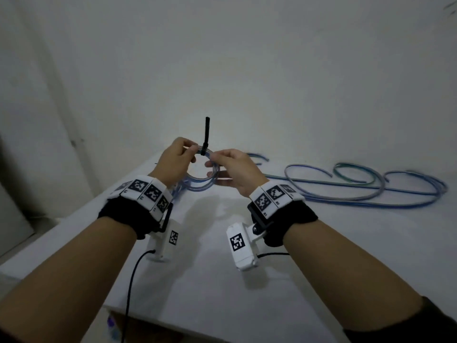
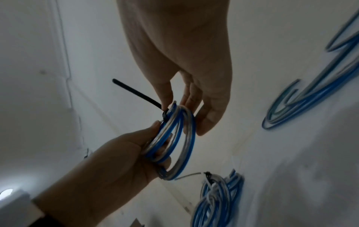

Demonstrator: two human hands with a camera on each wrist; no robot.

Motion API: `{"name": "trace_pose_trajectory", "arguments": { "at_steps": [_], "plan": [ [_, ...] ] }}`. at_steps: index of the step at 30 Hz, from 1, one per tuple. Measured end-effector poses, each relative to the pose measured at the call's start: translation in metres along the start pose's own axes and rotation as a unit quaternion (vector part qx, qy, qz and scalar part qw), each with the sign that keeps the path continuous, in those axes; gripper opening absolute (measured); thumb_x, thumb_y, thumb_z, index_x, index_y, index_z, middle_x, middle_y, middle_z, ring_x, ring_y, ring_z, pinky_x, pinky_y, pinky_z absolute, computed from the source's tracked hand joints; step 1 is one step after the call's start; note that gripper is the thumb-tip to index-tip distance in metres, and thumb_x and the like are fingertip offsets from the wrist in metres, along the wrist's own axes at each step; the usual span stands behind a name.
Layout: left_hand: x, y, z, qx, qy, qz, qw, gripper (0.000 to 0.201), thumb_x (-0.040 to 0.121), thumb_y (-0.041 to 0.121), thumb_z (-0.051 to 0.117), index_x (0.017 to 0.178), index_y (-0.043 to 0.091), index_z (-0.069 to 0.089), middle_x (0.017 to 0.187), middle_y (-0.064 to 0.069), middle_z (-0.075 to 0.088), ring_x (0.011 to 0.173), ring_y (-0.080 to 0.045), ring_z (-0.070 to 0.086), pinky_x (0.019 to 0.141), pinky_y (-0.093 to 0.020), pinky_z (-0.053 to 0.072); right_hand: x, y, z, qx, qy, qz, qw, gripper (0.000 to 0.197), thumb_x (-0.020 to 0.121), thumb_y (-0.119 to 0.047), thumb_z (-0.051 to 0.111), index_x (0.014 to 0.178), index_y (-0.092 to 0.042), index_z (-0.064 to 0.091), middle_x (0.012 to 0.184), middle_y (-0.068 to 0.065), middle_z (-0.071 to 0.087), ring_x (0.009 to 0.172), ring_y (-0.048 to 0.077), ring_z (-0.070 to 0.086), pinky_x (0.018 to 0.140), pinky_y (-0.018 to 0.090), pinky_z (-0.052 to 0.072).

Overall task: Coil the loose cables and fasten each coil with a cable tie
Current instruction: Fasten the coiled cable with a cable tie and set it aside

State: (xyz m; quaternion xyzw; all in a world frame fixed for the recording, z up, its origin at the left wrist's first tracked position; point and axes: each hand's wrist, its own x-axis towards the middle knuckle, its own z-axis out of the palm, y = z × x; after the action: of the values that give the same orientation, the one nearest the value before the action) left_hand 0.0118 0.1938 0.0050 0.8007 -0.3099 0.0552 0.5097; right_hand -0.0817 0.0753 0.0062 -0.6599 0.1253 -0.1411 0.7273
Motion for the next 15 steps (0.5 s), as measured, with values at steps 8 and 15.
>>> {"name": "trace_pose_trajectory", "arguments": {
  "at_steps": [8,15],
  "plan": [
    [0.005,-0.064,-0.076,0.081,-0.058,-0.167,0.981,0.015,0.089,0.022,0.060,0.079,0.011,0.056,0.075,-0.010,0.060,0.068,-0.026,0.058,0.079,-0.043,0.052,0.031,0.035,0.084,-0.152,-0.045,0.071,0.985,0.011,0.085,-0.004,0.062,0.076,-0.008,0.057,0.072,0.012,0.061,0.056,0.021,0.056,0.064,0.040,0.057],
    [0.006,-0.100,-0.089,0.156,-0.124,-0.231,0.952,0.030,0.088,0.027,0.062,0.066,0.008,0.067,0.061,-0.010,0.065,0.057,-0.022,0.056,0.058,-0.026,0.046,0.056,0.065,0.112,-0.245,-0.072,0.096,0.962,0.020,0.084,-0.010,0.066,0.096,0.005,0.064,0.080,0.018,0.069,0.069,0.030,0.068,0.075,0.041,0.059]
  ]
}}
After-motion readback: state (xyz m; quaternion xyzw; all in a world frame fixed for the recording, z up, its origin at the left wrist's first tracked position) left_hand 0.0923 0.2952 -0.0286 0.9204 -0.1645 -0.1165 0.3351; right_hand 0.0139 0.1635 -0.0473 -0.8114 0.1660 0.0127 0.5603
